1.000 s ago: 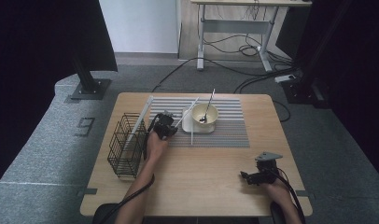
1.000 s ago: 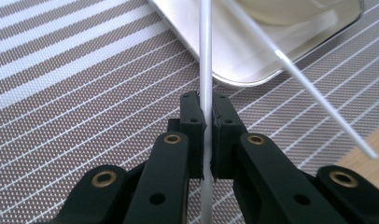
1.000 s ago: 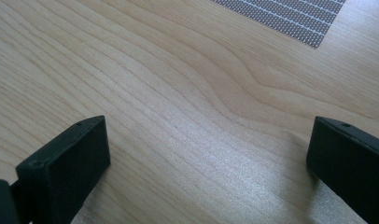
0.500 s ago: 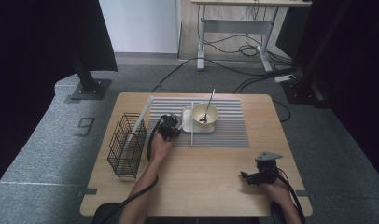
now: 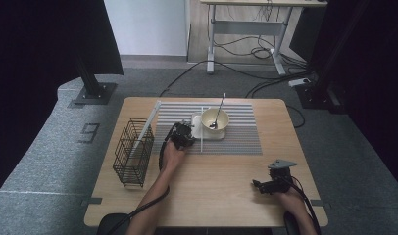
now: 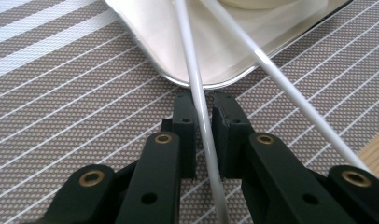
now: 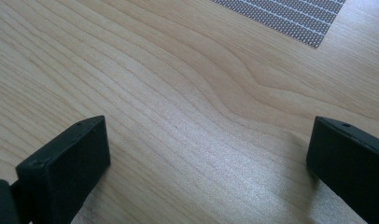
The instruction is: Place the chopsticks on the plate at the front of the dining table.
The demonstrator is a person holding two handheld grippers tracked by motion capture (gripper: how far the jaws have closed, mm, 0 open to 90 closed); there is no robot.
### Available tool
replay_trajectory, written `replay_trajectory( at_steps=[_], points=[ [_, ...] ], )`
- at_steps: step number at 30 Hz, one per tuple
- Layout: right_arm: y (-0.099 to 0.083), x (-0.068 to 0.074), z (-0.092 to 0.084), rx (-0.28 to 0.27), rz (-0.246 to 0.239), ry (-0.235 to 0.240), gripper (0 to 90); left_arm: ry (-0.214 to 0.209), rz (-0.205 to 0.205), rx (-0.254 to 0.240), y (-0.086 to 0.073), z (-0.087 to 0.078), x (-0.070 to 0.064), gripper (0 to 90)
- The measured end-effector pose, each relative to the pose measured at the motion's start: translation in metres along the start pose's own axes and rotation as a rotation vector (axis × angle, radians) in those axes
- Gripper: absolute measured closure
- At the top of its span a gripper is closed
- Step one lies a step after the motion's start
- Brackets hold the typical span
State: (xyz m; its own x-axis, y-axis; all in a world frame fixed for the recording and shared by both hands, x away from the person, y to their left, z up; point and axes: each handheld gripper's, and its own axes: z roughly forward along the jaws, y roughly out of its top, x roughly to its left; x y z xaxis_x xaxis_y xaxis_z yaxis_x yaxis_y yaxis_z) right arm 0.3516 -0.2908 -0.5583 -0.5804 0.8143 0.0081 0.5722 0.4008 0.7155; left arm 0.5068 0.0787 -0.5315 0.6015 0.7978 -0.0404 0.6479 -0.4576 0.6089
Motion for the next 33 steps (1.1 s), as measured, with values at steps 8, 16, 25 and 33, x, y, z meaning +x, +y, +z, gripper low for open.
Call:
replay_trajectory(
  at_steps=[8, 16, 25, 33],
  points=[
    [0.0, 0.0, 0.0, 0.0, 0.0, 0.0, 0.0, -0.006, 0.006, 0.005, 0.0, 0.0, -0.004, 72.1],
    [0.0, 0.0, 0.0, 0.0, 0.0, 0.0, 0.0, -0.019, 0.0, 0.006, 0.001, 0.0, -0.008, 67.8],
    [0.0, 0.0, 0.0, 0.0, 0.0, 0.0, 0.0, -0.001, -0.014, -0.001, 0.001, -0.003, -0.009, 60.9],
    [0.0, 0.0, 0.0, 0.0, 0.0, 0.0, 0.0, -0.025, -0.08, -0.078, 0.007, -0.018, -0.003, 43.6]
  ],
)
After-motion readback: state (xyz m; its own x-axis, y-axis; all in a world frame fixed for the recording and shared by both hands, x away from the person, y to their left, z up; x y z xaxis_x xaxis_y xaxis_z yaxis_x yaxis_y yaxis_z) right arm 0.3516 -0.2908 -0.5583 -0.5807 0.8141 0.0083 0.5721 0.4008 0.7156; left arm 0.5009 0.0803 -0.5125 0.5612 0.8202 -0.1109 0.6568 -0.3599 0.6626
